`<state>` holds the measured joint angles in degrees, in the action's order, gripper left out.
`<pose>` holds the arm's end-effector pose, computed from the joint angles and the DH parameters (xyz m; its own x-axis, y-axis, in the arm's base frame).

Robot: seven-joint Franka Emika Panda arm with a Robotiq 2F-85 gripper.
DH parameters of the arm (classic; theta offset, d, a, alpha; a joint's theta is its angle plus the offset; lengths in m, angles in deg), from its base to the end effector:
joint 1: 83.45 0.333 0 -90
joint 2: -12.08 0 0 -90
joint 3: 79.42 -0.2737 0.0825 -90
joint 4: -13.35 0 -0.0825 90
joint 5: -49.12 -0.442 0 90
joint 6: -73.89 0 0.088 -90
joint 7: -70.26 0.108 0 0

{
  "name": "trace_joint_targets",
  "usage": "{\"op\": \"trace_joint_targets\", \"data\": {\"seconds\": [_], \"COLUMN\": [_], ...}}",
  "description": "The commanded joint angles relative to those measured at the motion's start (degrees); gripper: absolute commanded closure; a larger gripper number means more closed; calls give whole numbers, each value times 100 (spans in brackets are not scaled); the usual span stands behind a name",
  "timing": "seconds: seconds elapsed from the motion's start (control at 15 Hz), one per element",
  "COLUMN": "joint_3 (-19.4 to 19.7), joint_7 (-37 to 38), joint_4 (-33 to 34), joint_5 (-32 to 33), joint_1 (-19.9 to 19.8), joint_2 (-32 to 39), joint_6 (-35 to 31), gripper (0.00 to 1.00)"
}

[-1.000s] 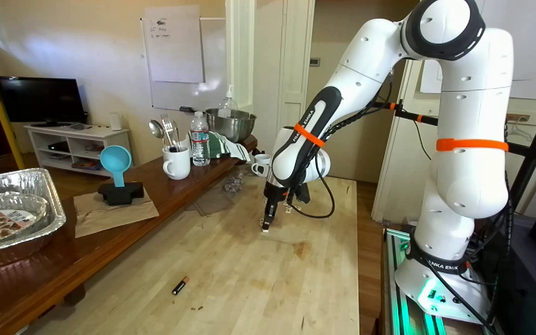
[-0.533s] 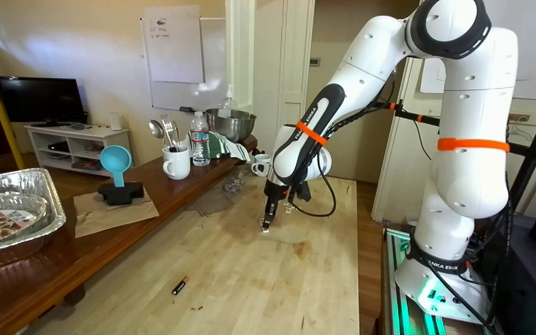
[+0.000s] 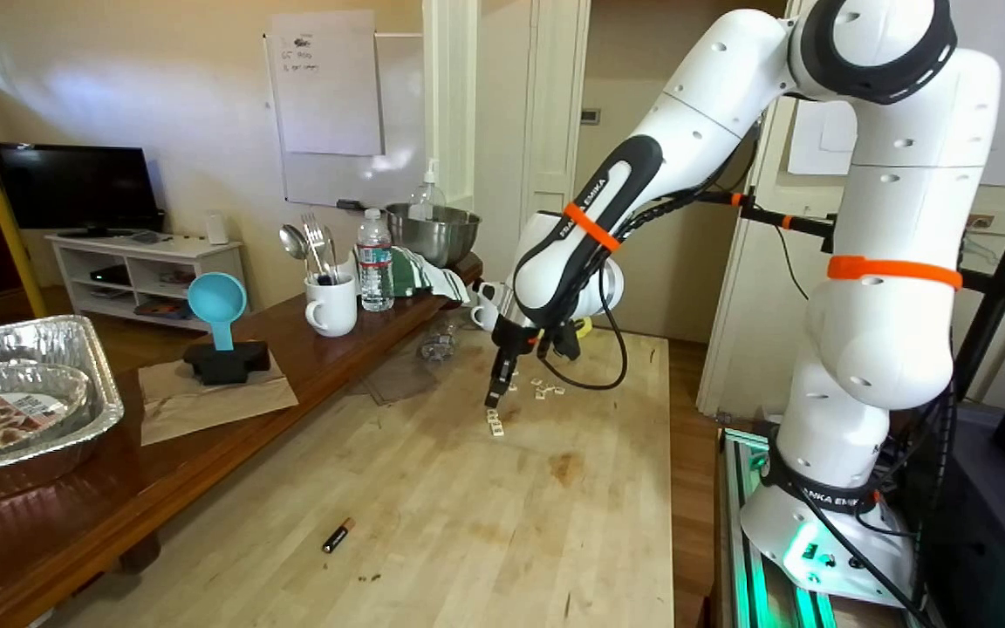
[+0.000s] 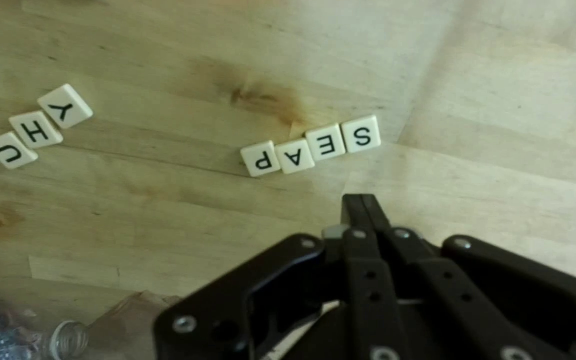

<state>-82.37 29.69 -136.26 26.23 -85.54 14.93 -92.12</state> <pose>0.4805 -0.0154 0.1619 0.9065 0.3254 0.2690 0.3403 -0.9403 -0.0096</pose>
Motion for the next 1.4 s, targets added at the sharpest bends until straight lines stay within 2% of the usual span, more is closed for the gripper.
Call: {"op": "trace_joint_targets", "data": {"seconds": [0.0,0.67,1.33], "joint_3": [113,383,278], "joint_7": [170,150,-3], "joint_4": [136,473,505], "joint_5": [139,42,-225], "joint_1": [-71,-114,-144], "joint_2": [64,586,895], "joint_6": [27,-91,-287], "gripper": [100,100,100]}}
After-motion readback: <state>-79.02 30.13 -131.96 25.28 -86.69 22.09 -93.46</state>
